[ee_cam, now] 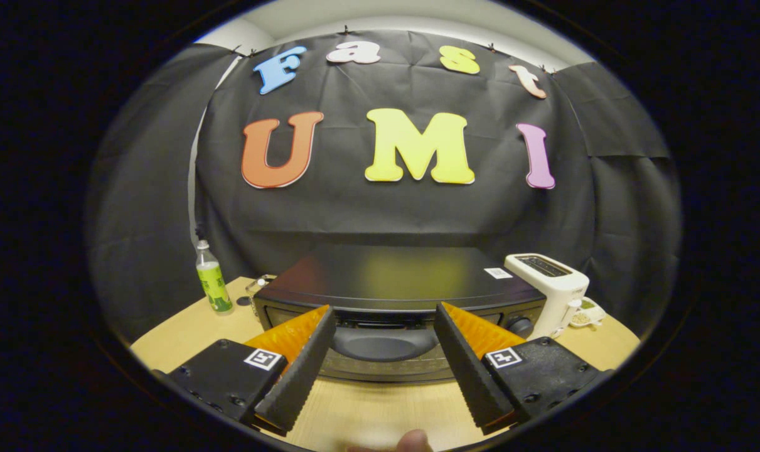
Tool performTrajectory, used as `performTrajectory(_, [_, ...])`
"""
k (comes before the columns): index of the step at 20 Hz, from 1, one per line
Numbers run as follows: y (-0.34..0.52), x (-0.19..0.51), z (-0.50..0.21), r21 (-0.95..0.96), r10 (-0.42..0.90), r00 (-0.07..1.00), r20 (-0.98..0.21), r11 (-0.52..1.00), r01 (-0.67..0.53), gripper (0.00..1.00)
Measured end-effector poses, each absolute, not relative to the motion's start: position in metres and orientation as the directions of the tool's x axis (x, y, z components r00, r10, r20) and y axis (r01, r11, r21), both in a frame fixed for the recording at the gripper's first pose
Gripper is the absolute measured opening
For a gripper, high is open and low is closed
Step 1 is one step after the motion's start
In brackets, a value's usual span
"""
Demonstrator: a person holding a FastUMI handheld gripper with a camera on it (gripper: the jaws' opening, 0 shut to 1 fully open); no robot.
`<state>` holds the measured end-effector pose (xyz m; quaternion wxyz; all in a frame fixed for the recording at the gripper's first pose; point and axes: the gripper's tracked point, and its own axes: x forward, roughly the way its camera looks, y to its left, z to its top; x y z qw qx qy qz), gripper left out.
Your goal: Open the toaster oven, put the food inside, and close the toaster oven door.
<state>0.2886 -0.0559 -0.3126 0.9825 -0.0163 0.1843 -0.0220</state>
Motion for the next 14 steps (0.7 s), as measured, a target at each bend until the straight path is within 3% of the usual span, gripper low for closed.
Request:
performTrajectory(7, [-0.056,0.295,-0.323,0.006,-0.034,0.926,-0.376,0.999,0.040,1.00])
performTrajectory(14, [-0.053,0.254,-0.328,-0.011,-0.040,0.913,-0.407,0.999,0.039,1.00])
